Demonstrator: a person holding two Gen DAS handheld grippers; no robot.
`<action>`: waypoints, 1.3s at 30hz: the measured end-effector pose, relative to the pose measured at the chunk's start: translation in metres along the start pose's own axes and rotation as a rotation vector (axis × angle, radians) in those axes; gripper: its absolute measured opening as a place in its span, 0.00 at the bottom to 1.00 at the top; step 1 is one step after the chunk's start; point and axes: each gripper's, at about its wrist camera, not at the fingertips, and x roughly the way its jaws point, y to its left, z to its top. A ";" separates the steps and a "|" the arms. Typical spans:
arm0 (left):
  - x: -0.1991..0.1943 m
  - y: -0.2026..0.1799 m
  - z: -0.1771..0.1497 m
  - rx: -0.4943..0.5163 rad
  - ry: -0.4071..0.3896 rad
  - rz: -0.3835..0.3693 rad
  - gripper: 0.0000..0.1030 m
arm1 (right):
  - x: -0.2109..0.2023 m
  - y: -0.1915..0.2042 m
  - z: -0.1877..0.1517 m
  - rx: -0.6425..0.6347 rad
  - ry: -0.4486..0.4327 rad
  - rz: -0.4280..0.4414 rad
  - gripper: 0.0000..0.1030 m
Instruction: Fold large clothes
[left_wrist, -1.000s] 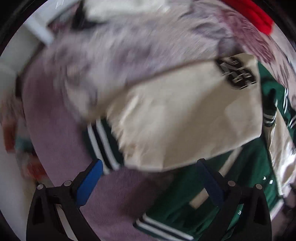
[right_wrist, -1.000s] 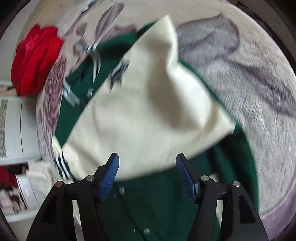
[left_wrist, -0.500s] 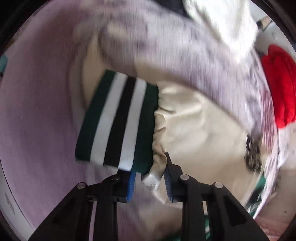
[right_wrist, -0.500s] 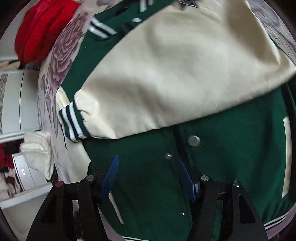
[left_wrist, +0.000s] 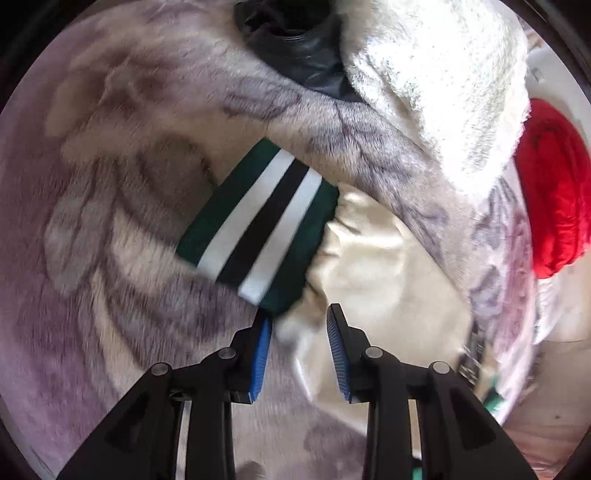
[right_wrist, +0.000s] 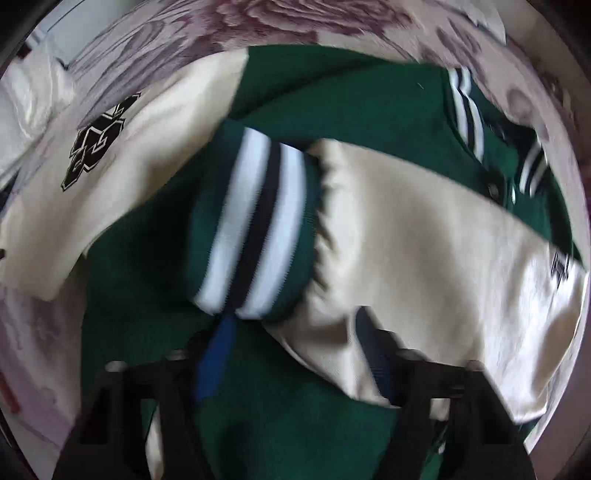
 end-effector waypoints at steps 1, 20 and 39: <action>-0.006 0.003 -0.006 -0.002 0.003 0.005 0.35 | -0.001 0.004 0.003 0.013 -0.027 0.001 0.28; 0.033 -0.074 -0.026 0.000 -0.178 0.112 0.13 | -0.018 -0.071 -0.047 0.319 0.101 0.247 0.57; -0.116 -0.316 -0.129 0.732 -0.593 -0.035 0.02 | -0.025 -0.148 -0.096 0.427 0.068 0.064 0.79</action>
